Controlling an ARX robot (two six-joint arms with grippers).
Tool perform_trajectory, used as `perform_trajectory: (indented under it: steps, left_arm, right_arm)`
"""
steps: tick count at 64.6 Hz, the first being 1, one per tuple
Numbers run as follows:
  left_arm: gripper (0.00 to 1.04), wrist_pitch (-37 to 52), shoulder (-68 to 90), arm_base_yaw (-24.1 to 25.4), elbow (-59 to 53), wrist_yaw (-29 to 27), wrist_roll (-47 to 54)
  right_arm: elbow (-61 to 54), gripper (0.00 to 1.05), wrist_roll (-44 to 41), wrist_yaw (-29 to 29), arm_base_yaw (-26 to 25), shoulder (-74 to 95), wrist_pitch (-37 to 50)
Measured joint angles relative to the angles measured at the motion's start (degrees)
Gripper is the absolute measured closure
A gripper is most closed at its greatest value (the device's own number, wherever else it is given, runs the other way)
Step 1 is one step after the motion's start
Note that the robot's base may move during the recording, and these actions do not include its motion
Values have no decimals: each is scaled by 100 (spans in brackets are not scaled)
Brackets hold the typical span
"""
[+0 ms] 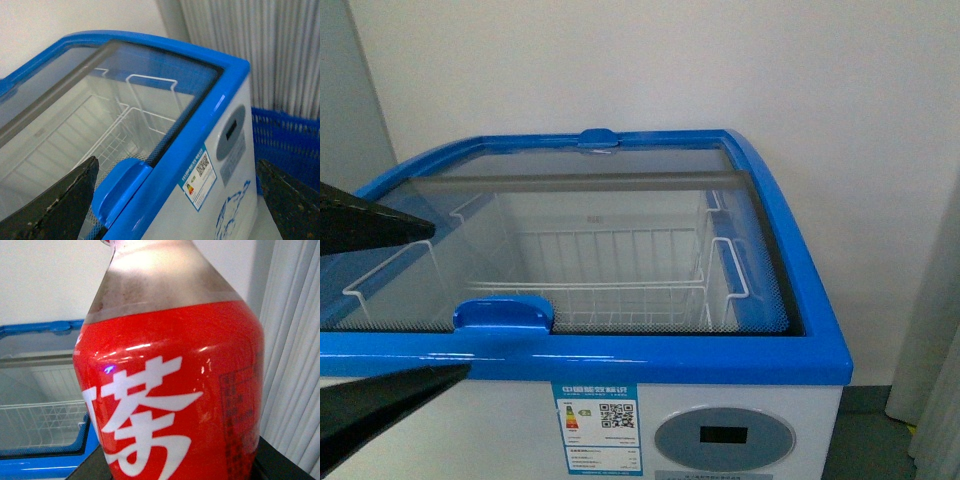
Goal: Put drink in fridge
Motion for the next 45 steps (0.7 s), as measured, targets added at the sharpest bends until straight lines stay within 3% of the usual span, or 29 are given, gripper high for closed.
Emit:
perform_trajectory:
  steps: [8,16,31,45]
  left_arm:
    - [8,-671,625,-175,765,-87,1725]
    - [8,-1508,1014,-317,1303,-173,2533]
    - [8,-1759,1539,-638,1674,-437,2994]
    - [8,-1939,1834,-649,1751,-623,3272]
  right_arm:
    - [0,66,0,0,0,0,0]
    - [0,66,0,0,0,0,0]
    - [0,66,0,0,0,0,0]
    - [0,66,0,0,-2,0,0]
